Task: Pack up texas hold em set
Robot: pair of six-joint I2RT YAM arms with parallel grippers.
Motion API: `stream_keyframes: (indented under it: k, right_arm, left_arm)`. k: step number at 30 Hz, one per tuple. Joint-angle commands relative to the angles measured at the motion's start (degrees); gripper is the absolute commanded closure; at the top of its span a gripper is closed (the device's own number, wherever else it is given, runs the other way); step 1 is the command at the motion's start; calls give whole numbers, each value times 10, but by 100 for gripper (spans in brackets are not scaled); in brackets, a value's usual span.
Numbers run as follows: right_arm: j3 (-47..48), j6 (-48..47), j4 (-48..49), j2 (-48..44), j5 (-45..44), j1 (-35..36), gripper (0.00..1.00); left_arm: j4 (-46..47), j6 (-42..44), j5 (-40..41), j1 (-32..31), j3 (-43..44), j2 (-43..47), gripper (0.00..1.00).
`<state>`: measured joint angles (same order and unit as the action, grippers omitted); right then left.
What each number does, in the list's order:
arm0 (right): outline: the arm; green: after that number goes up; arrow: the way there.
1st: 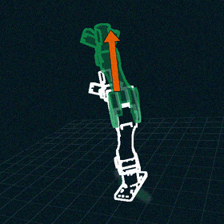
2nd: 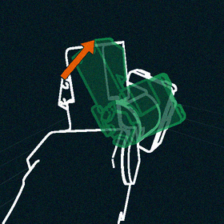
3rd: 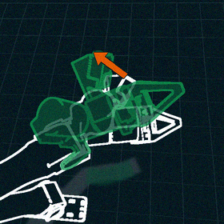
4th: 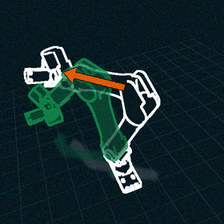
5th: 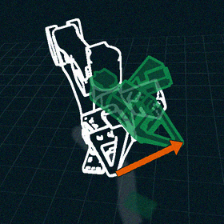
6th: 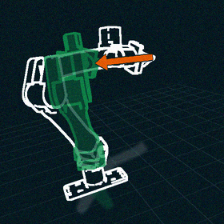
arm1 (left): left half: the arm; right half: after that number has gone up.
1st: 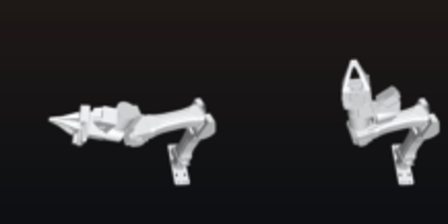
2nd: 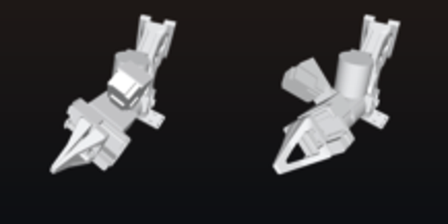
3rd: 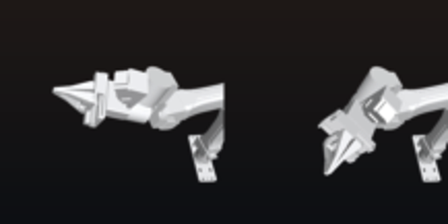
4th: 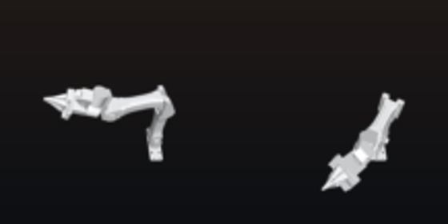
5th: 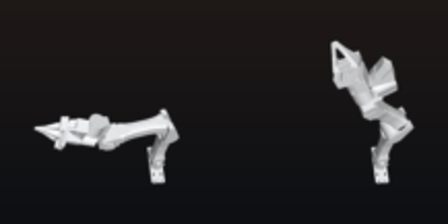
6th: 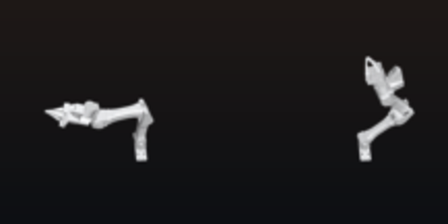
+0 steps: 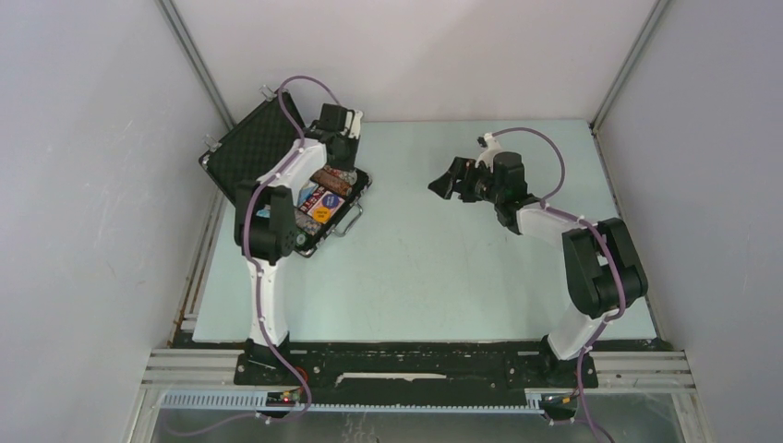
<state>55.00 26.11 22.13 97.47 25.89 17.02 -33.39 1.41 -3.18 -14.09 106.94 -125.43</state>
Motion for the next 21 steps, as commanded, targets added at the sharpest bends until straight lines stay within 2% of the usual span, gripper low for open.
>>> stream_keyframes:
  k: [1, 7, 12, 17, 21]
  right_arm:
    - [28, -3, 16, 4, 11, 2, 1]
    - [28, -1, 19, 4, 16, 1, 0]
    - [28, 4, 23, 5, 20, -1, 0]
    - [28, 8, 28, 8, 27, -4, 0]
    - [30, 5, 26, 9, 29, -2, 0]
  left_arm:
    - [-2, -10, 27, -4, 33, -8, 91]
    - [-4, -8, 30, -6, 38, -11, 87]
    - [-10, -1, 65, -10, 39, -13, 75]
    - [-16, 3, 55, -12, 47, -10, 73]
    - [-31, 11, 64, -22, 54, 18, 66]
